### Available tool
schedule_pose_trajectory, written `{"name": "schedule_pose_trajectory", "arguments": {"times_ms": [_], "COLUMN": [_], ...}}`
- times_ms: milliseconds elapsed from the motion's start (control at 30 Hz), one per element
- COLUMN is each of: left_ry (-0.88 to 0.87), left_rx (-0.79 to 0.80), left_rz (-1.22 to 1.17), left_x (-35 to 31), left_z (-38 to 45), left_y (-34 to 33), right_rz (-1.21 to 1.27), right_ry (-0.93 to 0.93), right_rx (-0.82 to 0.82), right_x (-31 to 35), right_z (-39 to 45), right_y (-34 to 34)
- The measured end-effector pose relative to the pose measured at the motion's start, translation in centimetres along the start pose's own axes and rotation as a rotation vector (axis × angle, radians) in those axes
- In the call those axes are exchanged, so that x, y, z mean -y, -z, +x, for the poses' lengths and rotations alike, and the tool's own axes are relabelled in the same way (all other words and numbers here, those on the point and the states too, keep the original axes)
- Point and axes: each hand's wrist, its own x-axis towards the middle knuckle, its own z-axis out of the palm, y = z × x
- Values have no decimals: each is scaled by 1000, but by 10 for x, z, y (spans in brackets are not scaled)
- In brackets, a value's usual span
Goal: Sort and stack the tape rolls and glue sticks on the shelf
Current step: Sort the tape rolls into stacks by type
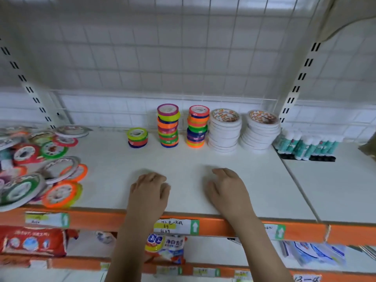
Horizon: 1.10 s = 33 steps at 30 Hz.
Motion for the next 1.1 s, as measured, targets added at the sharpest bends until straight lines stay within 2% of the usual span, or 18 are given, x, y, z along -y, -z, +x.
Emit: {"name": "schedule_pose_trajectory", "arguments": {"times_ms": [433, 700, 967, 1100], "left_ry": [16, -3, -64, -74], "left_rx": [0, 2, 2, -19], "left_rz": [40, 77, 98, 118], "left_x": [22, 52, 141, 196], "left_z": [6, 19, 41, 64], "left_y": [6, 19, 69, 107], "right_rz": [18, -38, -39, -38], "right_ry": [116, 116, 101, 41], "right_rx": [105, 102, 35, 57], "right_x": [27, 47, 126, 168], "right_z": [26, 35, 44, 48], "right_y": [-28, -50, -88, -109]}}
